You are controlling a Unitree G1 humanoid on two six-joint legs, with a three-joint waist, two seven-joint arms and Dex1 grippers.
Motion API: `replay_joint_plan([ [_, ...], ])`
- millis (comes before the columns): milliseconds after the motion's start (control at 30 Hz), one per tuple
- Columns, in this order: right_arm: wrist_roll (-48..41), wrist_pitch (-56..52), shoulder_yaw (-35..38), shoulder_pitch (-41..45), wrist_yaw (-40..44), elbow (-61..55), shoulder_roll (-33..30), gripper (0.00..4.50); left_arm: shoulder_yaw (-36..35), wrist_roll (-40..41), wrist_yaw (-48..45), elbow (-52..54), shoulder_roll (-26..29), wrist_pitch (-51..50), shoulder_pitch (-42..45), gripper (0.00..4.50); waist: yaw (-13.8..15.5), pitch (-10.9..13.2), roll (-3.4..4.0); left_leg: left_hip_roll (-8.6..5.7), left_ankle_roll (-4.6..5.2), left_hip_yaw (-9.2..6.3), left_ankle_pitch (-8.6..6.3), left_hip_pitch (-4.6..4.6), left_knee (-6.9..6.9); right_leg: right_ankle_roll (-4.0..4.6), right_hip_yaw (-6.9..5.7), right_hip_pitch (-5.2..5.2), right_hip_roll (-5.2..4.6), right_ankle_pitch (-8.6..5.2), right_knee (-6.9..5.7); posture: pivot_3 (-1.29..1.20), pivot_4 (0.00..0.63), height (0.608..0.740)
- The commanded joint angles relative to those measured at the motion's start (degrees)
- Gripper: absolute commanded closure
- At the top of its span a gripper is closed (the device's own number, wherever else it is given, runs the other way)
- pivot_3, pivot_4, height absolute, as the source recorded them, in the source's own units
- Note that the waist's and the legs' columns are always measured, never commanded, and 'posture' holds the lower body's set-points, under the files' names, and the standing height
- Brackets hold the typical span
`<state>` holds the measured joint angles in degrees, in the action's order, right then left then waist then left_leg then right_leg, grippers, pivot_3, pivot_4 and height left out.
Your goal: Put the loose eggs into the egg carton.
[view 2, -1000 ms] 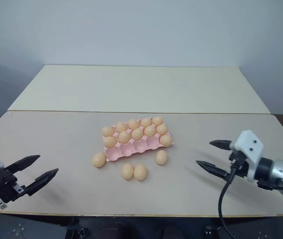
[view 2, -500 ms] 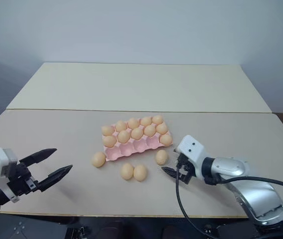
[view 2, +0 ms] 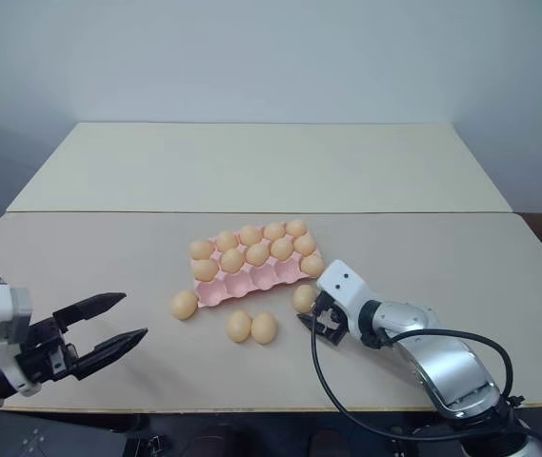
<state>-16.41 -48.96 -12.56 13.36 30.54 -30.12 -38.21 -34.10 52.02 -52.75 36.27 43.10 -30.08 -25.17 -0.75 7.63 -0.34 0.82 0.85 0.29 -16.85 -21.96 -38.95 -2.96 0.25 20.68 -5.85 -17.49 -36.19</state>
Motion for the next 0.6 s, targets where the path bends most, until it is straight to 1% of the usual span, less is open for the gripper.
replay_joint_plan([
  [33, 0.9, 1.9, 0.1, 1.7, 0.0, -0.2, 1.2, 0.03, -1.7, 0.8, -2.2, 1.9, 0.2, 1.3, -0.9, 0.0, 0.0, 0.0, 0.0, 0.0, 0.0, 0.03, 0.0, 0.02, 0.0, 0.0, 0.03, 0.0, 0.0, 0.0, 0.0, 0.0, 0.15, 0.74],
  [233, 2.6, 3.3, -1.5, 3.1, 0.8, 2.0, 3.3, 0.03, -1.0, -1.1, -1.9, 1.0, -1.1, 2.6, -1.1, 0.0, 0.0, 0.0, 0.0, 0.01, -0.02, 0.05, 0.01, 0.06, -0.01, 0.0, 0.08, 0.01, 0.1, 0.0, -0.04, 0.0, 0.15, 0.74],
  [333, 2.9, 3.7, -1.6, 3.5, 1.2, 3.0, 4.3, 0.6, -1.0, -1.6, -2.1, 0.7, -1.3, 3.0, -1.2, 0.0, 0.0, 0.0, 0.0, 0.0, -0.02, 0.06, 0.01, 0.03, 0.0, 0.0, 0.11, 0.06, 0.12, 0.0, -0.06, 0.0, 0.15, 0.74],
  [367, 3.0, 3.8, -1.7, 3.5, 1.4, 3.2, 4.4, 0.85, -1.1, -1.8, -2.1, 0.6, -1.5, 3.1, -1.3, 0.0, 0.0, 0.0, 0.0, 0.0, -0.03, 0.07, 0.02, 0.02, 0.0, 0.0, 0.12, 0.09, 0.12, 0.0, -0.07, 0.0, 0.15, 0.74],
  [433, 3.5, 4.1, -1.9, 3.5, 1.5, 3.7, 4.5, 1.59, -1.1, -2.2, -2.1, 0.5, -1.6, 3.3, -1.5, 0.0, 0.0, 0.0, 0.0, 0.01, -0.03, 0.09, 0.02, 0.01, 0.0, 0.0, 0.14, 0.11, 0.12, 0.0, -0.08, 0.0, 0.15, 0.74],
  [467, 3.7, 4.2, -1.9, 3.5, 1.3, 3.8, 4.7, 1.85, -1.1, -2.4, -2.0, 0.4, -1.7, 3.4, -1.5, 0.0, 0.0, 0.0, 0.0, 0.01, -0.03, 0.09, 0.02, 0.01, -0.01, 0.0, 0.15, 0.12, 0.12, 0.0, -0.08, 0.0, 0.15, 0.74],
  [533, 4.4, 4.0, -1.9, 3.5, 1.0, 4.0, 4.6, 2.08, -1.0, -2.8, -2.0, 0.3, -1.8, 3.5, -1.4, 0.0, 0.0, 0.0, 0.0, 0.01, -0.03, 0.11, 0.02, 0.02, -0.01, 0.0, 0.17, 0.14, 0.13, 0.0, -0.11, 0.0, 0.15, 0.74],
  [600, 4.4, 3.5, -0.8, 3.2, 1.1, 3.5, 4.4, 2.08, -1.0, -2.9, -1.9, 0.2, -1.8, 3.6, -1.4, 0.0, 0.0, 0.0, 0.0, 0.02, -0.04, 0.12, 0.02, 0.02, -0.01, 0.0, 0.19, 0.16, 0.13, 0.0, -0.14, 0.0, 0.15, 0.74],
])
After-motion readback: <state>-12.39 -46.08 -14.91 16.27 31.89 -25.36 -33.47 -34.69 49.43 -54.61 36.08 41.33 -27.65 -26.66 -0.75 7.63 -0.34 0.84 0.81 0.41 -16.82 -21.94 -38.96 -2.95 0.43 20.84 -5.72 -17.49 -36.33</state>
